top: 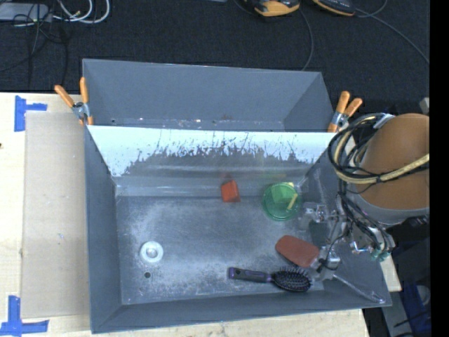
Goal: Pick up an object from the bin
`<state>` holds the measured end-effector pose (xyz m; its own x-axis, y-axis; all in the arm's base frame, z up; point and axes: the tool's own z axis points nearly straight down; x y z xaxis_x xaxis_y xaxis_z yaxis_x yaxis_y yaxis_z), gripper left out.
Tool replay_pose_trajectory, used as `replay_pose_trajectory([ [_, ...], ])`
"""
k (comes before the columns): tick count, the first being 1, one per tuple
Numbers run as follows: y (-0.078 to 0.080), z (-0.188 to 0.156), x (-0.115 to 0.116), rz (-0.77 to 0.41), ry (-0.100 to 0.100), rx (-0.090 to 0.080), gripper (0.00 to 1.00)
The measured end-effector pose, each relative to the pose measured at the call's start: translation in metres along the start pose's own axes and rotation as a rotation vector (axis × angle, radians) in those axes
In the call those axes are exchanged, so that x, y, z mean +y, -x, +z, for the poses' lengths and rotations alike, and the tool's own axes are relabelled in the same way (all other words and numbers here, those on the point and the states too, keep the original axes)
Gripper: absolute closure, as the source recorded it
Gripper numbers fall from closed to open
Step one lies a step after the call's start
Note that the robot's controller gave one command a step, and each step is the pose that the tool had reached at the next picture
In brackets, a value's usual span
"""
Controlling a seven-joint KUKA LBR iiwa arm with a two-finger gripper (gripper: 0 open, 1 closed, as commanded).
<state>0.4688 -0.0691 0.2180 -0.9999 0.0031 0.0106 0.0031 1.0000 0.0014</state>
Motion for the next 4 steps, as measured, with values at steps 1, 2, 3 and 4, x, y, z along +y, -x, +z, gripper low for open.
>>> replay_pose_trajectory([
  [1, 0.002, -0.004, 0.001, -0.004, -0.001, -0.008, 0.0],
  [2, 0.008, 0.064, -0.029, 0.009, -0.001, -0.009, 0.0],
  [3, 0.004, 0.083, -0.046, -0.046, 0.001, -0.002, 0.0],
  [4, 0.01, 0.089, -0.063, 0.09, 0.0, -0.007, 0.0],
])
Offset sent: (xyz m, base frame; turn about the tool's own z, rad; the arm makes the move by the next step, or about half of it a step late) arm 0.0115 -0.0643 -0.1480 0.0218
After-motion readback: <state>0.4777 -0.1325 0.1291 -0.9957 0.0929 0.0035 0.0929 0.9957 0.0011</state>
